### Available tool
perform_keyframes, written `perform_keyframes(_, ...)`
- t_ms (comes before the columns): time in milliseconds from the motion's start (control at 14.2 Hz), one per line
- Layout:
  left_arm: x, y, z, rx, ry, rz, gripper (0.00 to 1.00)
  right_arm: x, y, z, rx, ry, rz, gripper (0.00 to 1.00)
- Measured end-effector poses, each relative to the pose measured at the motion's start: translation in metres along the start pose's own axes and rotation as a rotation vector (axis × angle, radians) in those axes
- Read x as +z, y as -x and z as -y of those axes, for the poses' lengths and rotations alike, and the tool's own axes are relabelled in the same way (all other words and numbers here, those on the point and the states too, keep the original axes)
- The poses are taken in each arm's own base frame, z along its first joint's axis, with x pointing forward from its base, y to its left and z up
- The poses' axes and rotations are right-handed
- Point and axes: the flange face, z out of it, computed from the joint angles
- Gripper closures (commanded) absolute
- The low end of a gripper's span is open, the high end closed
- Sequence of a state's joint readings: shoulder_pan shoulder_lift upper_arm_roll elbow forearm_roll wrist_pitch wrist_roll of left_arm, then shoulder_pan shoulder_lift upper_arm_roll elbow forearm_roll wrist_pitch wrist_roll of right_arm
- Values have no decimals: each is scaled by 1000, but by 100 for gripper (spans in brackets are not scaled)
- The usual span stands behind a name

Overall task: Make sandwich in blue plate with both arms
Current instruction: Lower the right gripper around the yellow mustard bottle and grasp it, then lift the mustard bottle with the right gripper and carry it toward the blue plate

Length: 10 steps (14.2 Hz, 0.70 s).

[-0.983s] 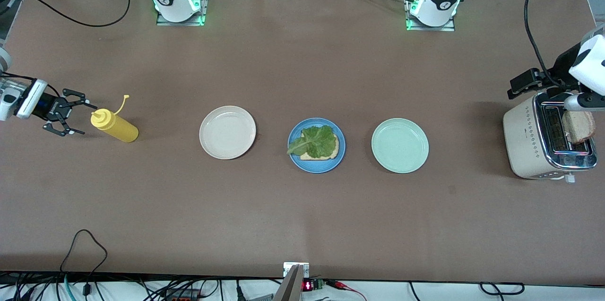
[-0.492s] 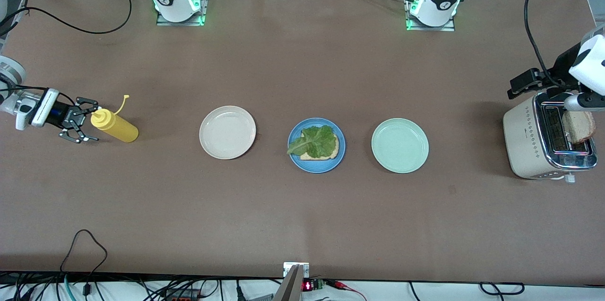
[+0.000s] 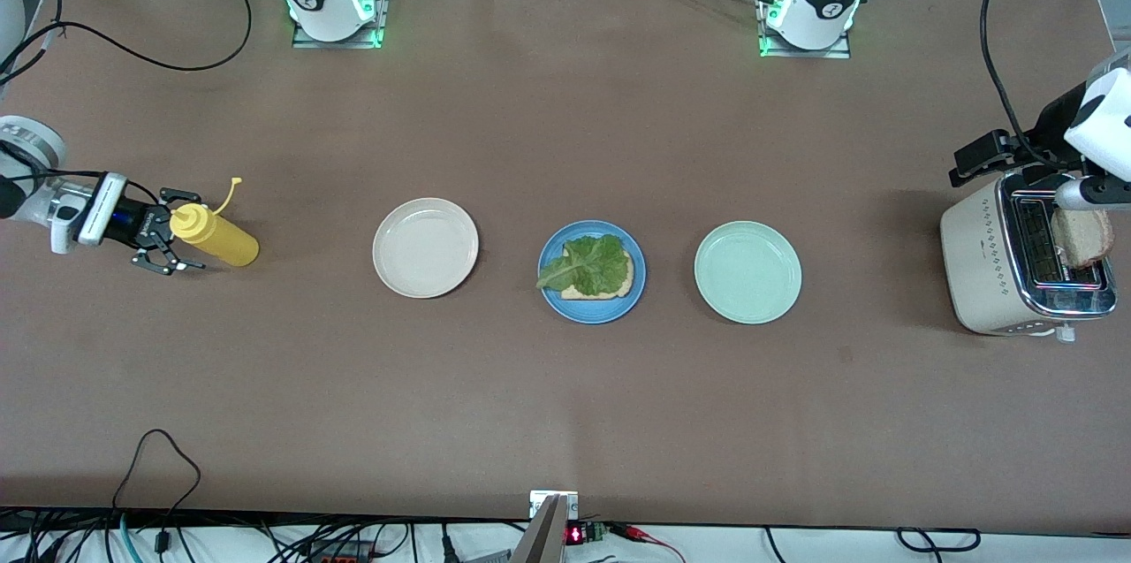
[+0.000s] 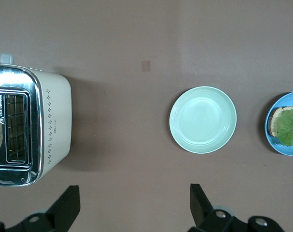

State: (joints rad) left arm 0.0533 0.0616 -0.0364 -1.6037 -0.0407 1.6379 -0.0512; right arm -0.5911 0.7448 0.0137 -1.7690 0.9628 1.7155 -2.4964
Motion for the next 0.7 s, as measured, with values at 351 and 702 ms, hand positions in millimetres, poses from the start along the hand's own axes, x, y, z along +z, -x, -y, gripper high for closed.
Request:
perform_keyframes(351, 0, 0, 1, -1, 0, -1, 0, 25, 4, -1, 8, -21, -37, 9)
perform_keyframes(702, 1, -1, 0, 1, 0, 1, 0, 29, 2, -4, 3, -22, -39, 100)
